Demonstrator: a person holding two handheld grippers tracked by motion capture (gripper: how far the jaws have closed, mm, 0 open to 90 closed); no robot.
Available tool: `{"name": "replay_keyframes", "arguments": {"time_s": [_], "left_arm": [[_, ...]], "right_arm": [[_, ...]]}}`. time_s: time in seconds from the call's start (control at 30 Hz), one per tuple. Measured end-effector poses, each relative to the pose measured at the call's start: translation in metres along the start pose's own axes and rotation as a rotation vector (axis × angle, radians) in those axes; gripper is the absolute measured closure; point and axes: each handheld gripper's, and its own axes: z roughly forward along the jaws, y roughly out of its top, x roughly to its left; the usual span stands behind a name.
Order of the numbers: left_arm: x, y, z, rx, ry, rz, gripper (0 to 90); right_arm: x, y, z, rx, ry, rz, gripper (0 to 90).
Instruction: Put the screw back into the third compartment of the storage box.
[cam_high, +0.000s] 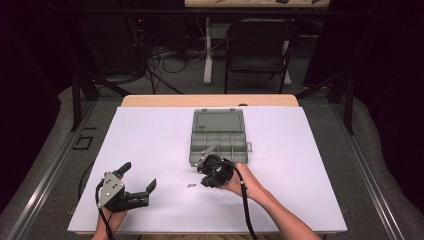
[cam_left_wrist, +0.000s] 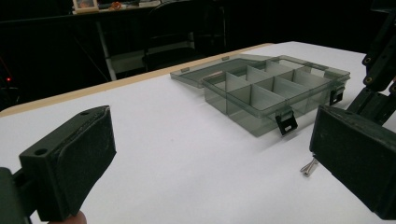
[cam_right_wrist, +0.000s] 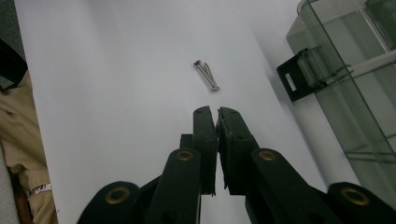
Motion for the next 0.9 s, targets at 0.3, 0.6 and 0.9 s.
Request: {"name": "replay_keyframes", "arguments": {"time_s": [0.3,0.6,0.9], "left_arm": [[0.001,0.000,0.002,-0.002,0.002,-0.008,0.1],[0.001,-0.001,0.004,0.006,-0.009,-0.013,0.1],[-0.001,0.000,0.003,-0.002,-0.025,-0.020,0.1]], "right_arm": [[-0.004,-0.002,-0.019,-0.021,-0.005,0.018,86.4],[-0.011,-0.004,-0.035,-0.031,-0.021,0.038,86.4],[-0.016,-0.005,-0.049,-0.061,-0.039,0.060,86.4]]}}
